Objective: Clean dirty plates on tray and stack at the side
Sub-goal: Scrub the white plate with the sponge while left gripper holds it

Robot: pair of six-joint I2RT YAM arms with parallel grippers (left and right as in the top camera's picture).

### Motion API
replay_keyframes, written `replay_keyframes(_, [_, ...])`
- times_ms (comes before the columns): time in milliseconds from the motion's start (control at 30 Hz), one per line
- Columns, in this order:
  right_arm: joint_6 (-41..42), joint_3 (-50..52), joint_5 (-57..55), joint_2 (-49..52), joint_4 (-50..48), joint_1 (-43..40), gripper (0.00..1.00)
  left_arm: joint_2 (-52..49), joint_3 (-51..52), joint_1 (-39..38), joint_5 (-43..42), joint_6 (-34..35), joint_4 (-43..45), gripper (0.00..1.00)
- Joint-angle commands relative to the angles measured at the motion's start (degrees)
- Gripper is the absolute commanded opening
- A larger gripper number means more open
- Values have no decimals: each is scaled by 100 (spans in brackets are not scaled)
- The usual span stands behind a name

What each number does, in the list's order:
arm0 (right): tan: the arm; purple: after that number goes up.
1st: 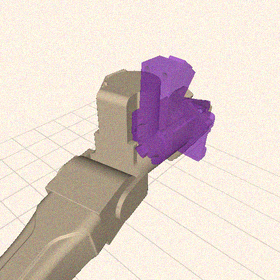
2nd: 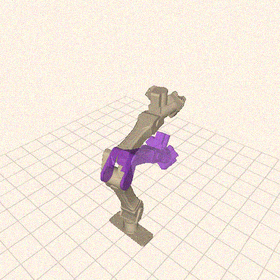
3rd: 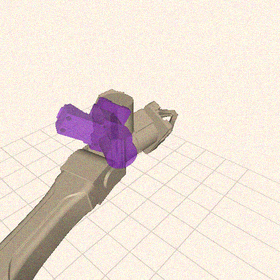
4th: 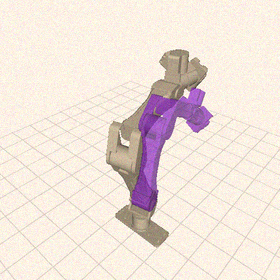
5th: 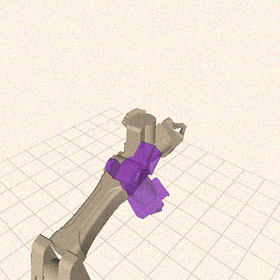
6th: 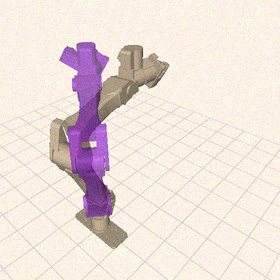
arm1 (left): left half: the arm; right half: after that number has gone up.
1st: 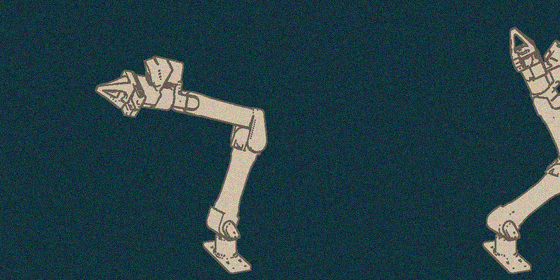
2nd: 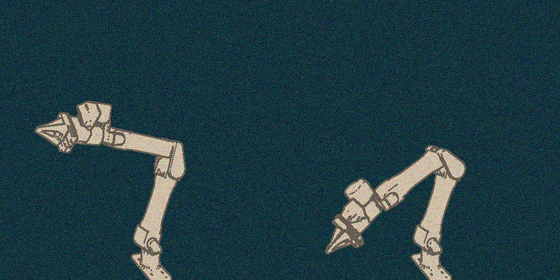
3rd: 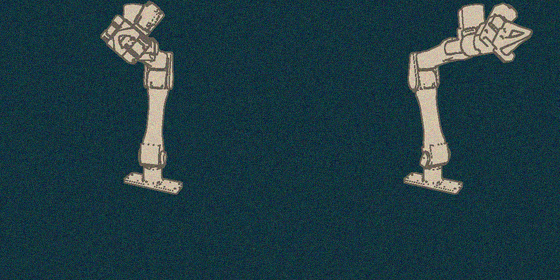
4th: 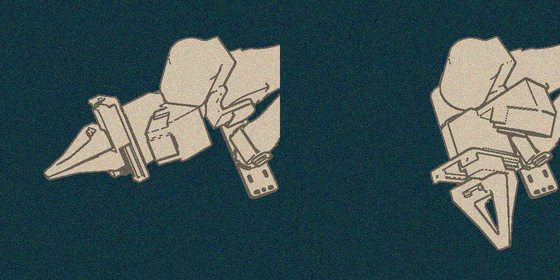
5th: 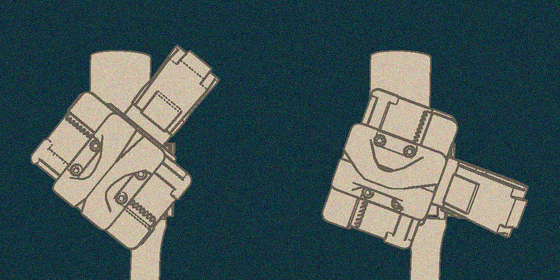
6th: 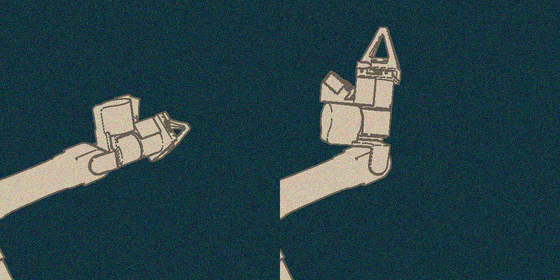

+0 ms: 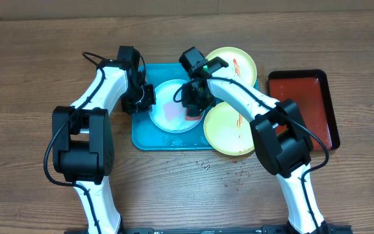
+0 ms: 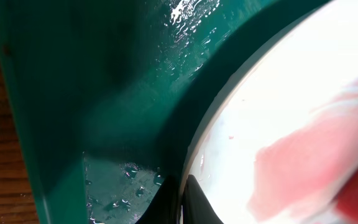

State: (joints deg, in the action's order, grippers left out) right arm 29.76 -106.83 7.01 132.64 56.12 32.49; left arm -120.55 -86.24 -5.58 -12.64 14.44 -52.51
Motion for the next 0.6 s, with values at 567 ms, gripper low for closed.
replay_keyframes(567, [-461,-201,1436,378,-1384,372,4,-85,-11,28,133,-125,31,4])
